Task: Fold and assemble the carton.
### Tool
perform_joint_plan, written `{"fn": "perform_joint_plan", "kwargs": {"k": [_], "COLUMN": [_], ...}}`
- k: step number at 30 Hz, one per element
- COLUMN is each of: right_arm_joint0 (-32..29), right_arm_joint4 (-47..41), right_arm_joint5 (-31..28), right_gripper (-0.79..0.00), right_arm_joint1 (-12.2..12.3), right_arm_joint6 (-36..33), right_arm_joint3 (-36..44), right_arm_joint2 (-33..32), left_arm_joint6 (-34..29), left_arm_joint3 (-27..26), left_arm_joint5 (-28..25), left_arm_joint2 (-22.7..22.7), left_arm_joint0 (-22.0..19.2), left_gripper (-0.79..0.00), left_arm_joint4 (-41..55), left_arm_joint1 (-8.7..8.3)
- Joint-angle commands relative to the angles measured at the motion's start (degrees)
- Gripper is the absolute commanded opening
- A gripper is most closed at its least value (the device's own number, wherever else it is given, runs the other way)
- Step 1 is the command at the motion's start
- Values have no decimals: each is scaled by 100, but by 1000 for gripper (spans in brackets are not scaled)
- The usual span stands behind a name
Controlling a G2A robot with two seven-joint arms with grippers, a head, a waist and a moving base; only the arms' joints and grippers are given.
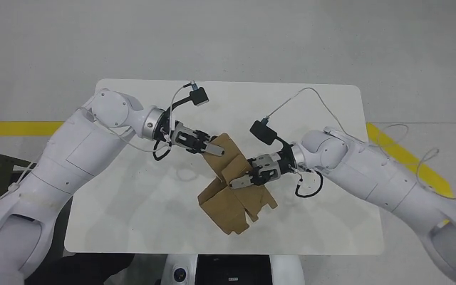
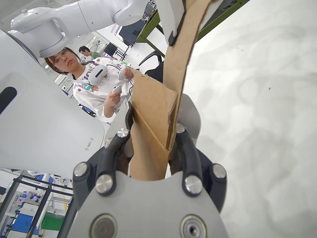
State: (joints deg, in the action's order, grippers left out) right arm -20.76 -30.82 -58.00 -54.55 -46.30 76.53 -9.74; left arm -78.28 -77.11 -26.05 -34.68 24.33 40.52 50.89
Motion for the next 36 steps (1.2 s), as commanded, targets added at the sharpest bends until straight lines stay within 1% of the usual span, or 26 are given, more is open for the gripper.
{"fn": "perform_joint_plan", "kwargs": {"k": [1, 3, 5, 7, 9, 10, 11, 12, 14, 25, 30, 36], "right_arm_joint0": [-8, -18, -23, -25, -28, -30, -35, -37, -41, -38, -56, -268], "right_arm_joint4": [30, 33, 38, 42, 47, 49, 42, 42, 48, -137, -527, -888], "right_arm_joint5": [0, 0, 0, 0, 0, 0, 0, 0, 0, 0, 0, 0], "right_gripper": [-570, -610, -674, -702, -760, -785, -785, -785, -785, -785, -785, -785], "right_arm_joint1": [-9, -18, -27, -34, -41, -44, -47, -49, -55, -81, -84, -119], "right_arm_joint6": [0, 0, 0, 0, 0, 0, 0, 0, 0, 0, 1, 2], "right_arm_joint3": [-3, -11, -10, -16, -15, -17, -21, -23, -20, -162, -471, -891], "right_arm_joint2": [0, 0, 0, 0, 0, 0, 0, 0, 0, 0, -135, -582], "left_arm_joint6": [8, -6, -2, -8, -12, -16, -21, -17, -10, 162, 487, 1010], "left_arm_joint3": [-17, -26, -36, -31, -38, -47, -59, -63, -71, -22, 91, 278], "left_arm_joint5": [-7, 7, 3, 9, 13, 17, 22, 18, 10, -161, -485, -1007], "left_arm_joint2": [2, 15, 21, 27, 31, 35, 39, 41, 45, -110, -229, -317], "left_arm_joint0": [-6, -22, -30, -33, -35, -35, -38, -39, -41, -59, 1, 111], "left_gripper": [-785, -785, -785, -785, -782, -696, -610, -480, 0, 0, 0, 0], "left_arm_joint4": [82, 78, 96, 125, 149, 154, 150, 144, 142, 258, 2, -443], "left_arm_joint1": [-3, -8, -12, -16, -19, -20, -22, -24, -28, -58, -110, -175]}}
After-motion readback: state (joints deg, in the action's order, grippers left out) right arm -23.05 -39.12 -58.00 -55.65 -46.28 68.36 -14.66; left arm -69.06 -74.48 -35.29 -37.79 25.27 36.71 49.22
